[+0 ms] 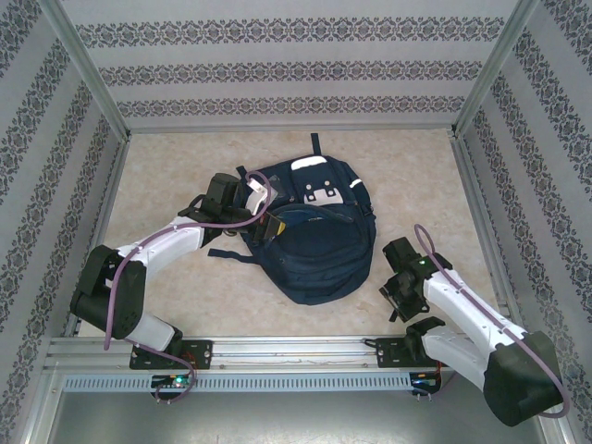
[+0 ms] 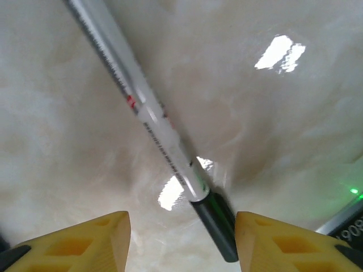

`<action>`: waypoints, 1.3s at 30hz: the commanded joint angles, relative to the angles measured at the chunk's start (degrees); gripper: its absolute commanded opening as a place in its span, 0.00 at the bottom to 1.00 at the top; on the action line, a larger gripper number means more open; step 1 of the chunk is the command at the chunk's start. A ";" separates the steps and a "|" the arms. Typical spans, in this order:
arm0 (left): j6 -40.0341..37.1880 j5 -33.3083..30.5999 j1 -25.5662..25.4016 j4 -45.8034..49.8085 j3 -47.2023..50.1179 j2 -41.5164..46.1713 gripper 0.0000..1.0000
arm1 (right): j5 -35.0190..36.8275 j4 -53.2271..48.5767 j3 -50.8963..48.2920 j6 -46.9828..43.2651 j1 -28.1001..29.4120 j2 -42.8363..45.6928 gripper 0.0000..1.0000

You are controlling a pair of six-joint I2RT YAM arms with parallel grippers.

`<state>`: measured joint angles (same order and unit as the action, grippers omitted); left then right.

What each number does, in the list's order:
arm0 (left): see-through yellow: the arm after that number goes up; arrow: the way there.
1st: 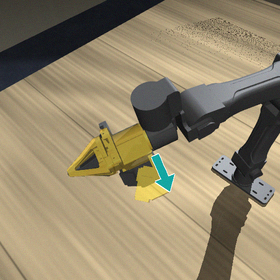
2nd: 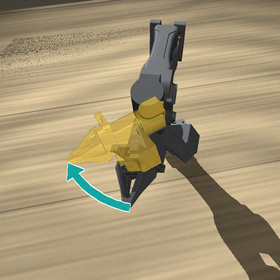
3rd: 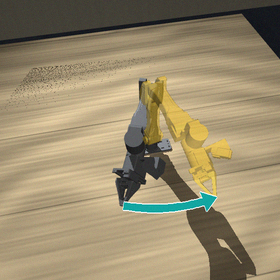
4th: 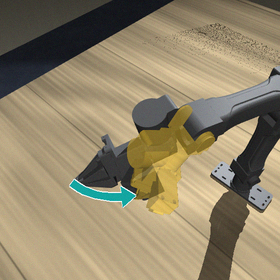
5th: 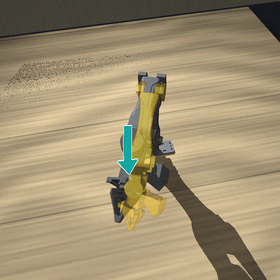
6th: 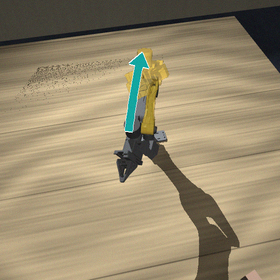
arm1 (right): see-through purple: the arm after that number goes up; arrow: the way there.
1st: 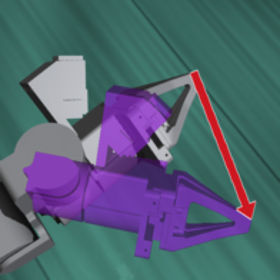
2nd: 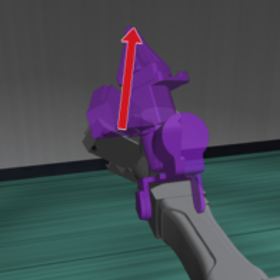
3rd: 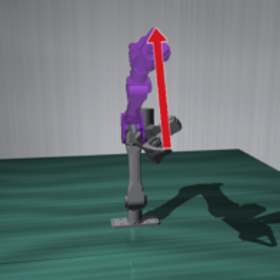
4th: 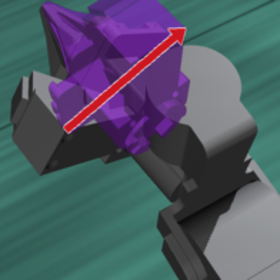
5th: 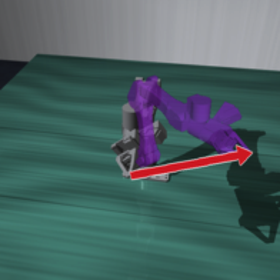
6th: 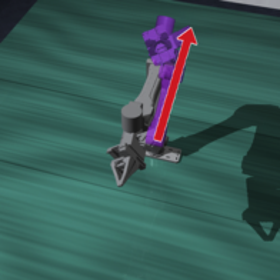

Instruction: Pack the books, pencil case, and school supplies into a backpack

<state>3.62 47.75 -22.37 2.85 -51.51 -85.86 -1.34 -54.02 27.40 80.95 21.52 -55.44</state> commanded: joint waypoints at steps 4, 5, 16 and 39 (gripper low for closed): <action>-1.86 2.19 0.61 -0.79 -2.02 0.92 0.02 | 0.20 5.62 -3.29 6.94 2.84 -1.36 0.44; -2.05 2.24 0.66 -0.45 -2.18 0.96 0.02 | -0.22 5.90 -3.31 7.17 3.06 -1.95 0.44; -2.65 2.15 0.66 0.17 -2.62 0.97 0.03 | 0.23 6.12 5.14 0.43 2.31 -4.96 0.44; -1.52 3.70 0.61 -0.70 -3.12 -0.01 0.04 | 6.25 -0.10 1.48 17.98 10.35 -7.85 0.50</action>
<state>1.72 47.99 -22.37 3.60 -51.99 -85.89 6.15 -58.04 31.20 93.01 30.79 -62.98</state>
